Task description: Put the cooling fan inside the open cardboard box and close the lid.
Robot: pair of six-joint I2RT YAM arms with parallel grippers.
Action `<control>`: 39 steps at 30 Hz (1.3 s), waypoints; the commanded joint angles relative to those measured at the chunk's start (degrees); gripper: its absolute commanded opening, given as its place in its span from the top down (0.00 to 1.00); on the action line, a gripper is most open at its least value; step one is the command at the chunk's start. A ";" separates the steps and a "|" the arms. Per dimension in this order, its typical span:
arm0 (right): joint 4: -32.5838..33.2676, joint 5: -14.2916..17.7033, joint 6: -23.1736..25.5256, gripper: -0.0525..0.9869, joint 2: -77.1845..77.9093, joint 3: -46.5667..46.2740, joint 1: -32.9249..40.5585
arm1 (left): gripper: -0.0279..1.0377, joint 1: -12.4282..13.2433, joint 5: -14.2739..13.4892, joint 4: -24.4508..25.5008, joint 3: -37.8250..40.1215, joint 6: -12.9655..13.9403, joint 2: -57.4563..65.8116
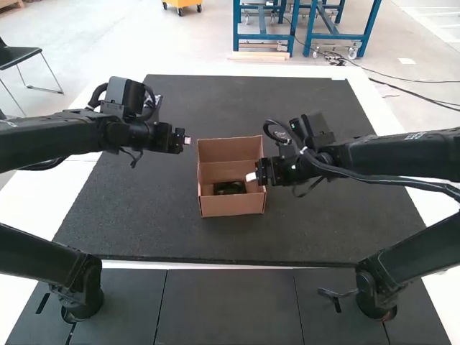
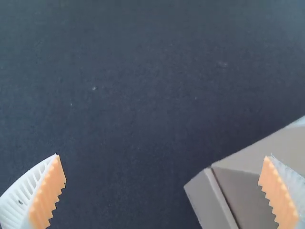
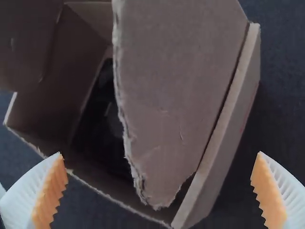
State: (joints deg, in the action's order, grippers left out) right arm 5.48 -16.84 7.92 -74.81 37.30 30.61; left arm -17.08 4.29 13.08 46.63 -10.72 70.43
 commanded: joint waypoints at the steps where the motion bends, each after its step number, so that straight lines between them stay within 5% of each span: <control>1: 2.26 -1.18 -0.98 0.11 4.93 2.69 -1.26 | 0.07 0.47 -1.57 -0.43 3.55 0.70 -1.26; 11: 3.31 2.69 1.83 0.12 25.85 0.23 -1.87 | 0.07 0.29 -3.15 0.19 10.41 0.61 2.95; 22: 17.46 2.87 2.36 0.12 36.75 3.83 -2.22 | 0.07 -2.17 -2.98 1.86 16.47 0.79 9.90; 31: 18.52 5.15 2.36 0.12 35.69 7.70 -2.40 | 0.07 -8.67 1.68 14.25 19.99 2.72 11.30; 39: 18.26 5.59 2.27 0.12 34.02 9.81 -5.47 | 0.07 -9.11 2.47 21.28 21.13 4.30 10.34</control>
State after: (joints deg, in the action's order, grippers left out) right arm 24.34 -12.19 9.89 -40.34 45.06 26.30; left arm -26.04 5.87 33.69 65.87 -7.90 82.19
